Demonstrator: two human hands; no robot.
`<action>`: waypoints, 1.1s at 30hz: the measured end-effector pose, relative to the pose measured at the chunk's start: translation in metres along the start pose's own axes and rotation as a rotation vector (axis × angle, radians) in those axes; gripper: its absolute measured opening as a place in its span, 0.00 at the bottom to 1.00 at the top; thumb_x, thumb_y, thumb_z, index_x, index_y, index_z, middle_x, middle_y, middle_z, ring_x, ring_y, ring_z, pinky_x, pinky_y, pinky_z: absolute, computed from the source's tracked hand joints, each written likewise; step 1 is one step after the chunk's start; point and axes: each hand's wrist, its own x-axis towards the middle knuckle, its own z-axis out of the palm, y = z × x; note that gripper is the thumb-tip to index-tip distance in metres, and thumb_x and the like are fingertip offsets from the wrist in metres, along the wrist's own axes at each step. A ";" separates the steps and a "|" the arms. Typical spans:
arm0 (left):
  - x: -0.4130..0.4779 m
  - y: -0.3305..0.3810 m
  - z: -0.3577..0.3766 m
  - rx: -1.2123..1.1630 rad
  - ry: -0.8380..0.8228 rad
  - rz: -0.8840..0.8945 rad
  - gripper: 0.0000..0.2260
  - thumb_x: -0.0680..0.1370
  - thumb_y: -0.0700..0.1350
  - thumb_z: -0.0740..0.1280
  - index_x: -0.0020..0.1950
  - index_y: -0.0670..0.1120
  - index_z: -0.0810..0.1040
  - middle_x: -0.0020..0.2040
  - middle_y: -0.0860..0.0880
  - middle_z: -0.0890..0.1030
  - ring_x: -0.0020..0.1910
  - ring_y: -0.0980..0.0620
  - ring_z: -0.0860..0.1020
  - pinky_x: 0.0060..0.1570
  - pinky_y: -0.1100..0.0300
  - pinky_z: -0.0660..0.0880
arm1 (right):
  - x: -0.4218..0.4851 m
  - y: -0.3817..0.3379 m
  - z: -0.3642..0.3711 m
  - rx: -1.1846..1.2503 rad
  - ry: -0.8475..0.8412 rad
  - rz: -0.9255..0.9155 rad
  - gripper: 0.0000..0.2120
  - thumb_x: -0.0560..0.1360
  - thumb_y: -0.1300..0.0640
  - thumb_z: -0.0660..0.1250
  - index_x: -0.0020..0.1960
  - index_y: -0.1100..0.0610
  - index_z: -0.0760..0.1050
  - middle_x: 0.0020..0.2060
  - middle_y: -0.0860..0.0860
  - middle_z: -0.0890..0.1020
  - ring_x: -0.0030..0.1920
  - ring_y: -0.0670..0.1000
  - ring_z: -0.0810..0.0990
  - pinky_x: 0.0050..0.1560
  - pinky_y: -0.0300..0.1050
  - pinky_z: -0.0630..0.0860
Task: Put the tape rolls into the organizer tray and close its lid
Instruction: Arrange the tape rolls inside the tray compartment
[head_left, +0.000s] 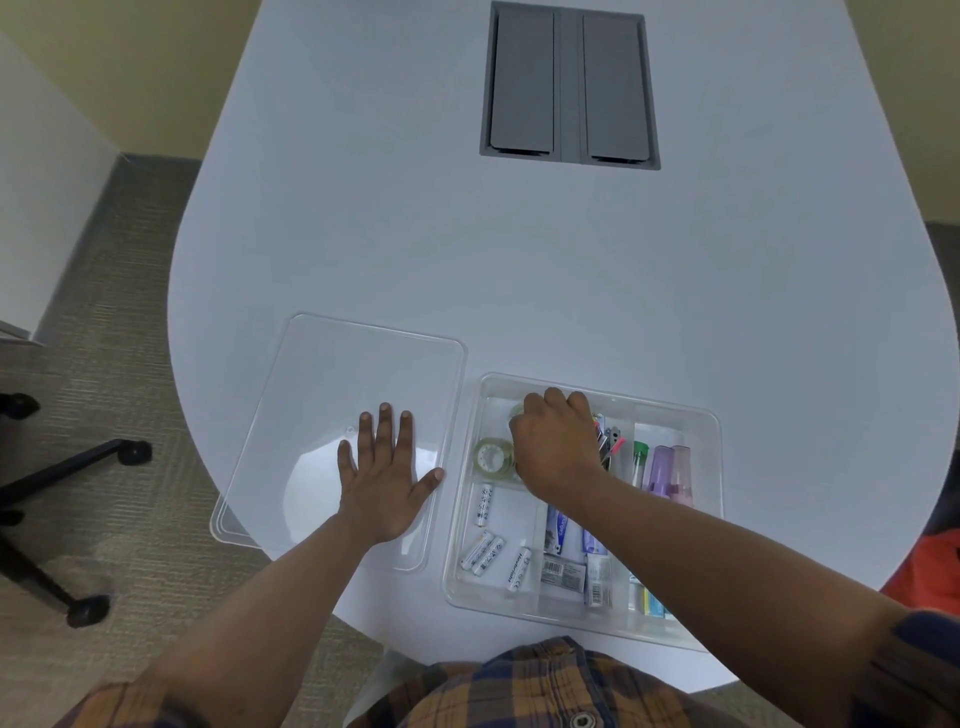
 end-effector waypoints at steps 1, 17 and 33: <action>0.000 0.000 0.000 0.005 -0.002 -0.001 0.38 0.73 0.72 0.40 0.72 0.52 0.27 0.72 0.52 0.25 0.70 0.50 0.24 0.70 0.41 0.34 | 0.000 0.000 -0.002 0.010 -0.004 0.009 0.07 0.62 0.61 0.68 0.41 0.54 0.76 0.40 0.51 0.77 0.46 0.56 0.73 0.47 0.52 0.64; 0.002 -0.003 0.004 0.014 0.017 -0.002 0.39 0.70 0.73 0.36 0.73 0.53 0.27 0.73 0.52 0.26 0.71 0.50 0.25 0.71 0.40 0.36 | 0.002 0.025 -0.021 0.242 0.145 0.192 0.05 0.70 0.59 0.66 0.47 0.54 0.76 0.41 0.51 0.79 0.36 0.53 0.71 0.34 0.42 0.64; 0.002 -0.002 0.002 0.000 -0.004 -0.003 0.39 0.70 0.73 0.37 0.72 0.54 0.26 0.72 0.52 0.25 0.70 0.50 0.24 0.71 0.41 0.34 | 0.003 0.027 -0.005 0.124 0.215 -0.002 0.07 0.68 0.65 0.68 0.44 0.56 0.78 0.40 0.52 0.77 0.36 0.54 0.75 0.30 0.43 0.67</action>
